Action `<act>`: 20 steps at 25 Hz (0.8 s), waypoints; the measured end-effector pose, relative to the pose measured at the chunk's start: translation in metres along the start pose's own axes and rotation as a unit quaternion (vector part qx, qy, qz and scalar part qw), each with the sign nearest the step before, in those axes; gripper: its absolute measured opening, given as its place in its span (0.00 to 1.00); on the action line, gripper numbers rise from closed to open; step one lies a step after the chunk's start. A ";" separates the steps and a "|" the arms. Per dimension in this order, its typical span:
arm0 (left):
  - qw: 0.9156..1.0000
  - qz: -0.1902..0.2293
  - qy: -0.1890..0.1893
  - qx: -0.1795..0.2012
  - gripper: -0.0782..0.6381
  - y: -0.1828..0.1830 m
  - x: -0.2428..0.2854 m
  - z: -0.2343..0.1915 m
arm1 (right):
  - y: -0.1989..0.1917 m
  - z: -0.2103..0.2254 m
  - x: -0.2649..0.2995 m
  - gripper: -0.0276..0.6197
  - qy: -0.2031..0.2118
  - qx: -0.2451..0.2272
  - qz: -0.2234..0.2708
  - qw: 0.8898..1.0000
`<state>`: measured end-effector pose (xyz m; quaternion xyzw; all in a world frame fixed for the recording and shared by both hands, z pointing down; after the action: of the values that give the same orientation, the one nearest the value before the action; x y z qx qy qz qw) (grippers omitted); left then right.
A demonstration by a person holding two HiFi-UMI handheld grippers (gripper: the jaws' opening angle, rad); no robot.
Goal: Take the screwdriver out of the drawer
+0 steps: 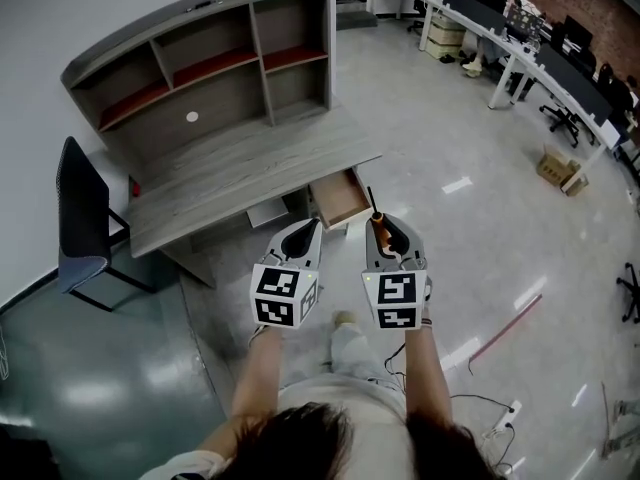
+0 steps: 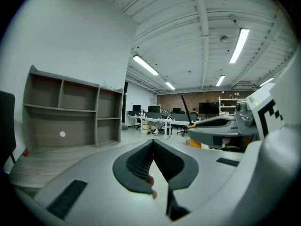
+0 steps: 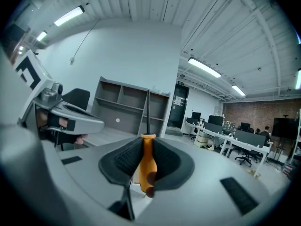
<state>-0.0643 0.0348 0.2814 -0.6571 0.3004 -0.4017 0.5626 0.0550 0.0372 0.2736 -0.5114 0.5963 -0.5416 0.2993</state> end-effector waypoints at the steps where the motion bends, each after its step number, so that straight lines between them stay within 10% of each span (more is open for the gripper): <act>1: 1.000 0.001 -0.001 0.002 0.13 0.000 -0.005 0.003 | 0.001 -0.002 -0.006 0.17 -0.001 0.000 0.002 1.000; 20: 1.000 0.027 -0.005 -0.002 0.13 0.001 -0.075 0.040 | 0.015 -0.034 -0.084 0.17 0.002 0.001 0.040 0.999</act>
<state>-0.0666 0.1177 0.2640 -0.6521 0.3154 -0.3825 0.5735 0.0449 0.1253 0.2504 -0.4858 0.6165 -0.5308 0.3198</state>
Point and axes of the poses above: the fingertips, and each gripper's own axes: x forward along the fingers, z to its right, y out of its top, the point moved 2 cm from there along -x, backward along the fingers, and after that the axes turned 1 degree about y, right-handed, at the moved point
